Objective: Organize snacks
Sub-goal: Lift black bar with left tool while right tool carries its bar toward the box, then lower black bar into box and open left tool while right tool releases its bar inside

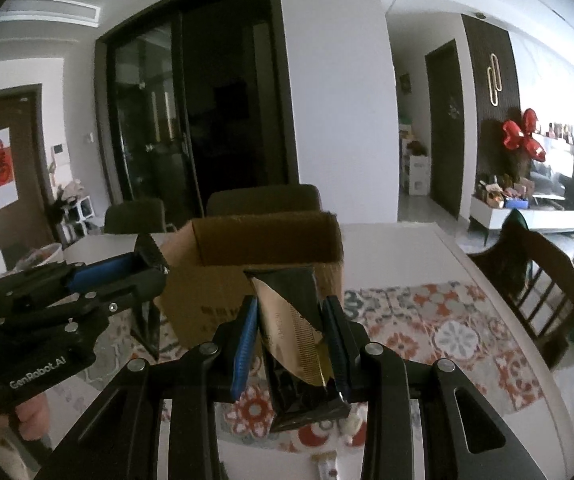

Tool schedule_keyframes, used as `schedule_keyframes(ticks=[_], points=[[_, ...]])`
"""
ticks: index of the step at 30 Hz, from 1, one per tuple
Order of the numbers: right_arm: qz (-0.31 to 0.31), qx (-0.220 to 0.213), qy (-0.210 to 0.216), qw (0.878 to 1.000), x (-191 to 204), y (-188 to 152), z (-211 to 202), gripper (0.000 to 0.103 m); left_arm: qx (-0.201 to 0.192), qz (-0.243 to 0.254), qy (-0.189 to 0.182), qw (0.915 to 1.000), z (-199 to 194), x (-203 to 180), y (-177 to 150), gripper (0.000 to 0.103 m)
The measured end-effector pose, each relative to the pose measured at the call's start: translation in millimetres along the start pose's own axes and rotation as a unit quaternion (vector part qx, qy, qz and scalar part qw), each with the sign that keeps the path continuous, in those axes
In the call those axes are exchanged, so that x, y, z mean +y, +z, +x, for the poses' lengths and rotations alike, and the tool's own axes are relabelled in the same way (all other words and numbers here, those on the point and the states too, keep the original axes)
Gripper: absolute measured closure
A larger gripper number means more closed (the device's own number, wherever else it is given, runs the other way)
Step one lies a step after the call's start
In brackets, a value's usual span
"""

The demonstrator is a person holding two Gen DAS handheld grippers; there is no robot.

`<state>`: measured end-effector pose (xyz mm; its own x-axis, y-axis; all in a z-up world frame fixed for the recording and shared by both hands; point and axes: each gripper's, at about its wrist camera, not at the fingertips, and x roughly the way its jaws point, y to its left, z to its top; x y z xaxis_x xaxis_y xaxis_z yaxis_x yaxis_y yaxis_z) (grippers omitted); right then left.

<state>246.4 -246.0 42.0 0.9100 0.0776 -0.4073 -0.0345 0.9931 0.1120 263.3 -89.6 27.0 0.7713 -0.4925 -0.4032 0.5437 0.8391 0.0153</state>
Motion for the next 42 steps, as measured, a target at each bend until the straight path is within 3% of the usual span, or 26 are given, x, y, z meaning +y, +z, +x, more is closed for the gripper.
schedule_keyframes(ticks=[14, 26, 33, 42], points=[[-0.022, -0.032, 0.027, 0.999, 3.2, 49.1, 34.1, 0.069, -0.013, -0.02, 0.016, 0.9996, 20.1, 23.2, 31.5, 0.072], [-0.04, -0.027, 0.052, 0.998, 10.7, 91.2, 81.2, 0.069, -0.006, -0.05, 0.034, 0.9981, 52.0, 59.2, 61.7, 0.072], [-0.04, -0.002, 0.067, 0.997, 12.6, 100.1, 117.0, 0.069, 0.009, -0.07, 0.036, 0.9969, 77.7, 76.6, 66.4, 0.072], [-0.047, 0.049, 0.06, 0.996, 7.4, 82.8, 155.3, 0.069, 0.04, -0.077, 0.043, 0.9953, 108.6, 87.3, 57.5, 0.07]])
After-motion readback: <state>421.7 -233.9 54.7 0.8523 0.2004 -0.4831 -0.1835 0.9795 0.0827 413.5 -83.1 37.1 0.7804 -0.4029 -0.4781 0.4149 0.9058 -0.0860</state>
